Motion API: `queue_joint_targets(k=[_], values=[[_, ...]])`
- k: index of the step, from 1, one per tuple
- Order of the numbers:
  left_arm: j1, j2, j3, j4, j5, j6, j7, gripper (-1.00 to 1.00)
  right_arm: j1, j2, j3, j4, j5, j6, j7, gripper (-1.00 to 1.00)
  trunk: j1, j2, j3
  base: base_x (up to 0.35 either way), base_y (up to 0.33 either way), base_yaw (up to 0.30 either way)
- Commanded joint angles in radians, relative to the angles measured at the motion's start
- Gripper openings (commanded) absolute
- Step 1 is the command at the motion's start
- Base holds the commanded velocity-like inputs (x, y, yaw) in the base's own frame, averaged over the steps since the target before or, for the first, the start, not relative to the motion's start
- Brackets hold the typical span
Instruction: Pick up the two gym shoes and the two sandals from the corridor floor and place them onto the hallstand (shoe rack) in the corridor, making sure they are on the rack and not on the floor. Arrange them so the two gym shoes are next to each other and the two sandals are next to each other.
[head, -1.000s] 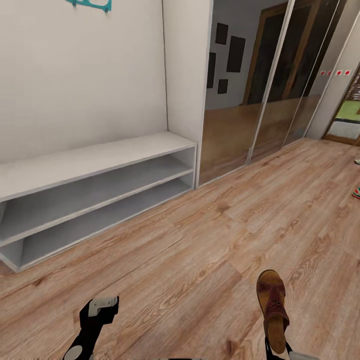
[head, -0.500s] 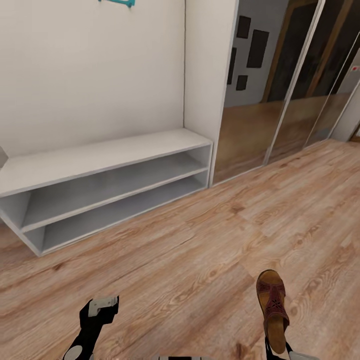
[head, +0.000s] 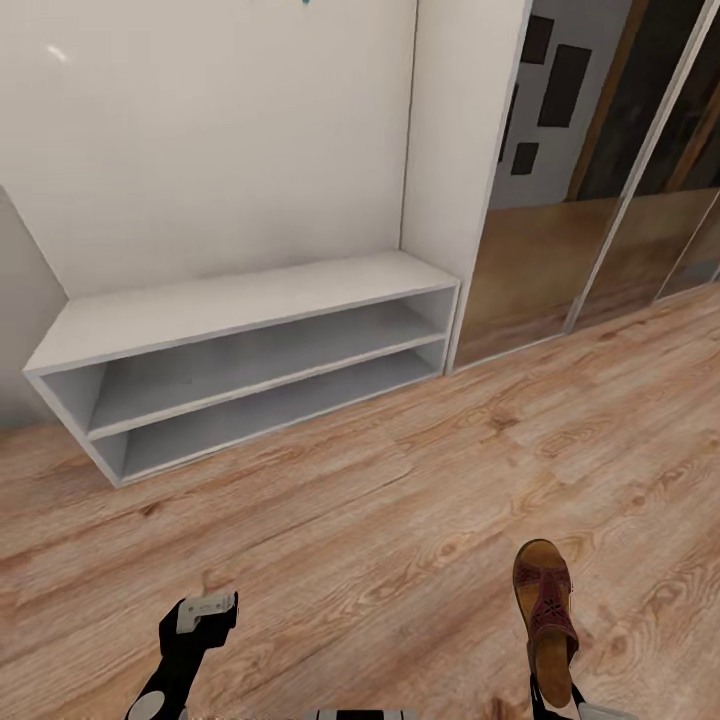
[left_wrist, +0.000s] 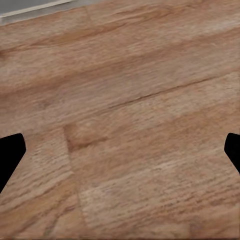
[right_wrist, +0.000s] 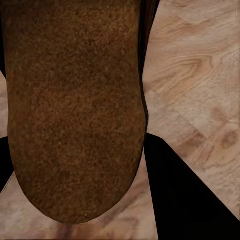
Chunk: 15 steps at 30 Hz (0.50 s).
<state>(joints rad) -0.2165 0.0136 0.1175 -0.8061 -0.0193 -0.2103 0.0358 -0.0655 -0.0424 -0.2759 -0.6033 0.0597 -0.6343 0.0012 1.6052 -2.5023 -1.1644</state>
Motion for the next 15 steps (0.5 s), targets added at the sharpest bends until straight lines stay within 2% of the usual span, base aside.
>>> queue_joint_targets(k=[1, 15], values=[[-0.001, 0.0, -0.001, 0.001, -0.002, -0.003, 0.004, 1.0, 0.0, 0.0, -0.003, 0.0, 0.003, -0.002, 0.002, -1.0, 0.0, 0.0, -0.002, 0.0, 0.0, 0.201], [-0.001, 0.0, -0.001, 0.005, -0.001, -0.003, 0.004, 1.0, 0.0, 0.001, -0.003, 0.0, 0.003, -0.002, 0.002, -1.0, 0.0, 0.0, -0.017, 0.0, 0.0, 0.201]])
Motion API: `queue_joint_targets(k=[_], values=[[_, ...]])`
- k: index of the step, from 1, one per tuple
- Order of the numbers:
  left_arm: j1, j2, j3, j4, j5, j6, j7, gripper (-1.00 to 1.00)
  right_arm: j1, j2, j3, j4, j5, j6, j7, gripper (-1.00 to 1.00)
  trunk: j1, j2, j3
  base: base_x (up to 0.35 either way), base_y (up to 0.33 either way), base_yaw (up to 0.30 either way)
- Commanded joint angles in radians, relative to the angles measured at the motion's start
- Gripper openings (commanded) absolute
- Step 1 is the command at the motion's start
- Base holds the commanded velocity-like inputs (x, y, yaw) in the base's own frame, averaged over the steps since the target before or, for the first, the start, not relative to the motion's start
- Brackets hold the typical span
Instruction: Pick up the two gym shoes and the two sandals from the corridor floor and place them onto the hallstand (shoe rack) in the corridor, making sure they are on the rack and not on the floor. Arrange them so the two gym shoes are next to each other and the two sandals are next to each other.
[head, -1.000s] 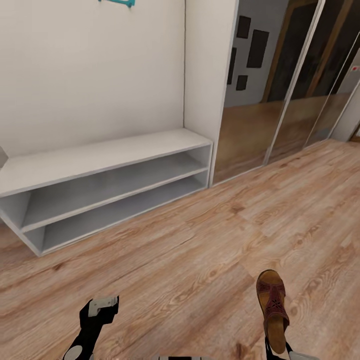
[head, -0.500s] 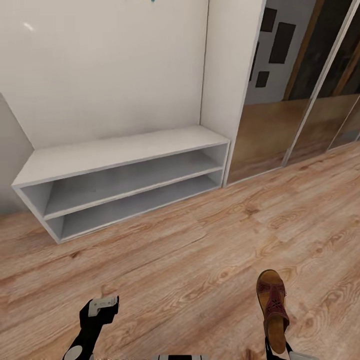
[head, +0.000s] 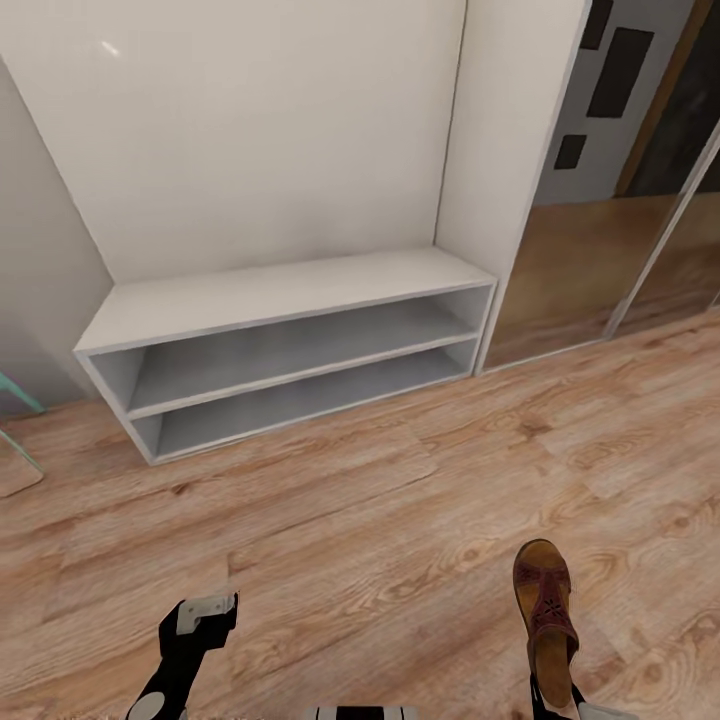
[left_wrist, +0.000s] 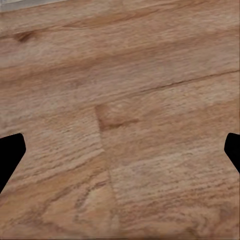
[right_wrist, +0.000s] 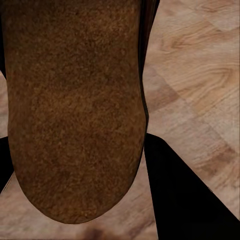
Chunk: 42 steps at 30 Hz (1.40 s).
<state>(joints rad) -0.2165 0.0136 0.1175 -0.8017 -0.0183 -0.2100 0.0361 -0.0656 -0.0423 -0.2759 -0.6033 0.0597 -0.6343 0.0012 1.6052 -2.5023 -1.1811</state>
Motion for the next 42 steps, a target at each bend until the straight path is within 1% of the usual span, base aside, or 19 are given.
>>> queue_joint_targets(k=[1, 42], values=[[-0.001, 0.0, -0.001, 0.001, -0.002, -0.003, 0.004, 1.0, 0.0, 0.0, -0.003, 0.0, 0.003, -0.002, 0.002, -1.0, 0.0, 0.0, -0.002, 0.0, 0.0, 0.201], [0.0, 0.0, -0.001, 0.002, -0.002, -0.003, 0.004, 1.0, 0.0, 0.001, -0.003, 0.014, 0.002, -0.002, 0.002, -1.0, 0.0, 0.0, -0.046, 0.0, 0.0, 0.206]])
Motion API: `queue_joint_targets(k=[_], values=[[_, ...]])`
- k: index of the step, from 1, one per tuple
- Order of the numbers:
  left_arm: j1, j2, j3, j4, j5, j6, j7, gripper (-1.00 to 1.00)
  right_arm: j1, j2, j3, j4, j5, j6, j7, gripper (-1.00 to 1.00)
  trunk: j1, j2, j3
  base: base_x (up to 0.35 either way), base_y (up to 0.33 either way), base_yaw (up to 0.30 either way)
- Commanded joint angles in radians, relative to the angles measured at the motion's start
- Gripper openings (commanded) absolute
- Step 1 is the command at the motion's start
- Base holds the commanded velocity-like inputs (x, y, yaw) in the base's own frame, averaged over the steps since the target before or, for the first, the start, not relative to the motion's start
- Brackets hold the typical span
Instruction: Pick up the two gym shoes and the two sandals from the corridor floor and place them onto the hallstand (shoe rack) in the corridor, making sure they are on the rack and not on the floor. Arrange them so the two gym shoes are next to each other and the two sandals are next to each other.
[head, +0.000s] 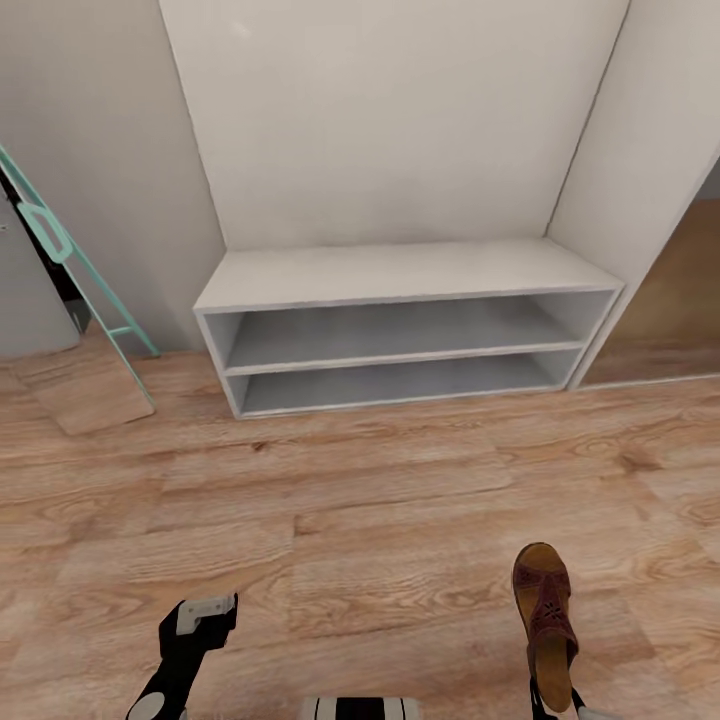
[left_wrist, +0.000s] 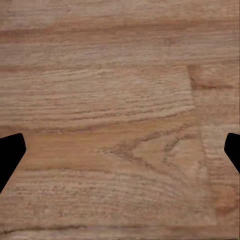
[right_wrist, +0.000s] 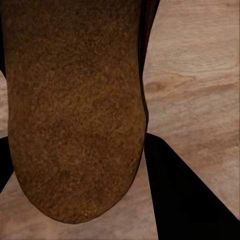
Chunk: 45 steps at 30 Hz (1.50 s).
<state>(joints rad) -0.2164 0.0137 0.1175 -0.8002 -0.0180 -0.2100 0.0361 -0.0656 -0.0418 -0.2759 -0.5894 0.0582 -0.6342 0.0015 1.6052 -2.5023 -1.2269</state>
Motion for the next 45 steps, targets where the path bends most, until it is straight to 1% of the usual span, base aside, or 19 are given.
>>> queue_joint_targets(k=[1, 29, 34, 45], values=[[0.0, 0.0, -0.001, 0.001, -0.002, -0.003, 0.004, 1.0, 0.0, 0.0, -0.003, 0.0, 0.003, -0.002, 0.002, -1.0, 0.0, 0.0, -0.002, 0.0, 0.0, 0.229], [-0.001, -0.001, -0.001, 0.001, -0.002, -0.003, 0.005, 1.0, 0.0, 0.0, -0.003, 0.0, 0.003, -0.002, 0.002, -1.0, 0.0, 0.0, -0.027, 0.002, 0.0, 0.233], [-0.001, -0.001, -0.001, 0.001, -0.002, -0.002, 0.005, 1.0, 0.0, 0.0, -0.003, 0.0, 0.003, -0.002, 0.002, -1.0, 0.0, 0.0, -0.032, 0.13, 0.096, 0.233], [-0.001, -0.001, -0.001, 0.003, -0.002, -0.002, 0.005, 1.0, 0.0, 0.0, -0.003, 0.001, 0.003, -0.002, 0.002, -1.0, 0.0, 0.0, -0.042, 0.235, 0.206, 0.233]])
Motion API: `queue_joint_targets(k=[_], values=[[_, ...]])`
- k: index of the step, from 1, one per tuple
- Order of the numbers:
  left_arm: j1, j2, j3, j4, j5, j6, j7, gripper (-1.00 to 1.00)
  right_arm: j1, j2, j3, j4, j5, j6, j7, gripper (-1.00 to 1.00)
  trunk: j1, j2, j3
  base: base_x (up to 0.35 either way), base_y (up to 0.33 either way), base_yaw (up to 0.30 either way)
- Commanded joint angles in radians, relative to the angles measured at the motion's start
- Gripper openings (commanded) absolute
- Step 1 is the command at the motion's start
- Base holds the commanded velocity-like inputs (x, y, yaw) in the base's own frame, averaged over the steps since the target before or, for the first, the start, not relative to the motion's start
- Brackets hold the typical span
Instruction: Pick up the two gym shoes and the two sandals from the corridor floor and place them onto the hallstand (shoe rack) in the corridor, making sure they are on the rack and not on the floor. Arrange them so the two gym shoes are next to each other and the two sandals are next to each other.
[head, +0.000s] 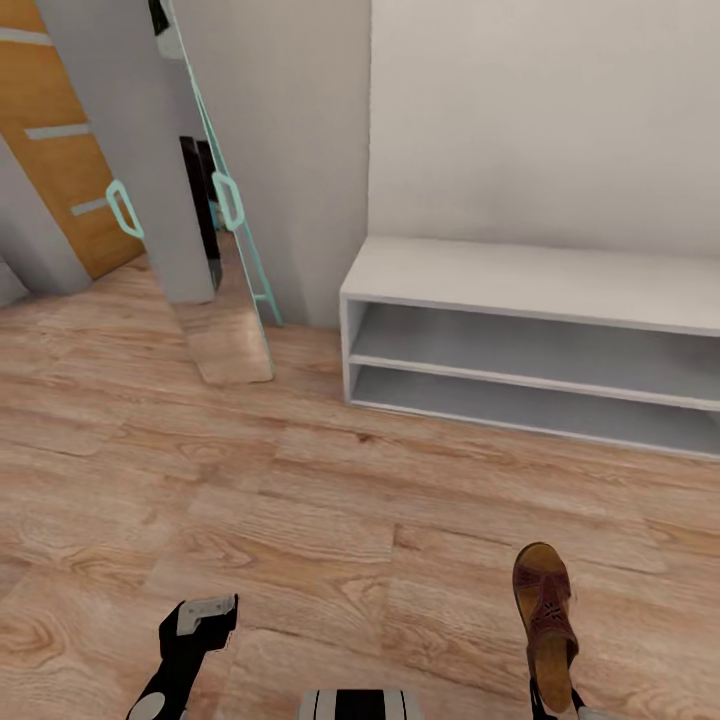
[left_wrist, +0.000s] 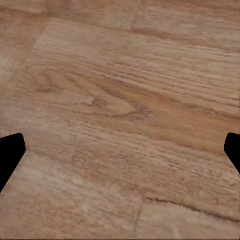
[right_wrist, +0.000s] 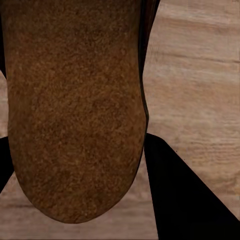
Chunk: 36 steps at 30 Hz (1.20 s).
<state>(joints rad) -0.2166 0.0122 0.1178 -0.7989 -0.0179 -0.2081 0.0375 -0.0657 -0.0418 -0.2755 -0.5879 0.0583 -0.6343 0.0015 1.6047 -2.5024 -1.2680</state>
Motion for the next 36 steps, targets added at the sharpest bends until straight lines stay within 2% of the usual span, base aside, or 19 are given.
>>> queue_joint_targets(k=[1, 21, 36], values=[[0.0, 0.0, -0.001, 0.001, -0.002, -0.004, 0.004, 1.0, 0.0, 0.0, -0.004, 0.0, 0.003, -0.002, 0.002, -1.0, 0.0, 0.0, -0.002, 0.242, 0.213, 0.233], [0.0, 0.0, -0.001, 0.001, -0.002, -0.004, 0.004, 1.0, 0.0, 0.0, -0.004, 0.0, 0.004, -0.002, 0.002, -1.0, 0.0, 0.0, -0.02, 0.247, 0.183, 0.233], [0.0, 0.0, -0.001, 0.001, -0.002, -0.004, 0.004, 1.0, 0.0, 0.0, -0.004, 0.0, 0.004, -0.002, 0.002, -1.0, 0.0, 0.0, -0.033, 0.03, 0.007, 0.233]])
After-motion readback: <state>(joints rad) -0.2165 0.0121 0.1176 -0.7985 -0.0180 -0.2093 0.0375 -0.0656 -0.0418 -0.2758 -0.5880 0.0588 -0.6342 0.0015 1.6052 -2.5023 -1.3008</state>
